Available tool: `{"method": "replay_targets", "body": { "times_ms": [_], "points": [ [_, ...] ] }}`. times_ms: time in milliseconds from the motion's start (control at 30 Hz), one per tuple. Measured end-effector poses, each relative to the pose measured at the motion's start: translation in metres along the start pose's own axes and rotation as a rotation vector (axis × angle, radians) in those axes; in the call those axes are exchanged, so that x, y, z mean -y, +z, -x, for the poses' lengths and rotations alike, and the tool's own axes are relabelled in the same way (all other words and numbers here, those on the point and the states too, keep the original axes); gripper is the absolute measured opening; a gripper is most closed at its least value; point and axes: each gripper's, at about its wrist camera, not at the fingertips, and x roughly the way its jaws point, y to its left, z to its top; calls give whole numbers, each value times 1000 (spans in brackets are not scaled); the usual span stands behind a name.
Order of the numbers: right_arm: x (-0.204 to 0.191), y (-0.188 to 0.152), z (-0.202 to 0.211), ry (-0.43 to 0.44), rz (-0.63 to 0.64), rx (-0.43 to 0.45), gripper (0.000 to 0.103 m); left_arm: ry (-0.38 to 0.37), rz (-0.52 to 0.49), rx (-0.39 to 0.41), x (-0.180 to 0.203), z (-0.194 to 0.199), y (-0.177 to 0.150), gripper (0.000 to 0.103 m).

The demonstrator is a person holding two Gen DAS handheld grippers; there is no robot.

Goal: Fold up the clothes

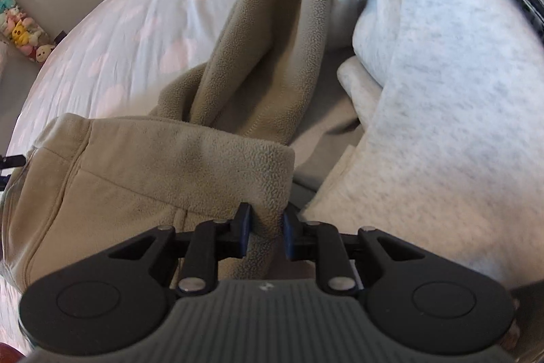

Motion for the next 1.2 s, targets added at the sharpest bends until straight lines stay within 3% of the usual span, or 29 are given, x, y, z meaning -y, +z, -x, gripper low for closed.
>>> {"method": "replay_targets", "body": {
  "times_ms": [133, 200, 267, 367, 500, 533, 600, 667, 767, 867, 1033, 1200],
  "points": [
    [3, 1, -7, 24, -22, -11, 24, -75, 141, -79, -25, -25, 6, 72],
    [7, 2, -10, 49, -45, -12, 29, -98, 165, -89, -30, -33, 4, 69],
    [10, 3, -12, 76, -68, -13, 40, -117, 165, -85, -30, -38, 2, 48],
    [14, 6, -14, 92, -100, -10, 54, -92, 125, -76, -21, -37, 2, 37],
    [15, 8, -15, 111, -132, -9, 55, -47, 51, -39, -3, -28, 1, 22],
    [13, 8, -15, 117, -129, -14, 54, -34, 27, -19, 3, -22, 0, 21],
    [9, 6, -14, 145, -121, -22, 32, -25, -1, 23, 12, -7, -2, 19],
    [5, 5, -1, 146, -116, 24, 24, -25, -26, 65, 21, 11, -5, 18],
    [-2, 13, 27, 196, -117, 115, 21, -44, -67, 129, 36, 48, -7, 17],
    [-27, 30, 64, 235, -29, 208, 19, -30, -117, 215, 55, 95, -10, 16],
    [-94, 75, 133, 259, 208, 382, 18, -1, -184, 369, 81, 175, -11, 15],
    [-161, 137, 173, 255, 363, 479, 18, 73, -199, 496, 92, 238, 2, 14]
  ]
}}
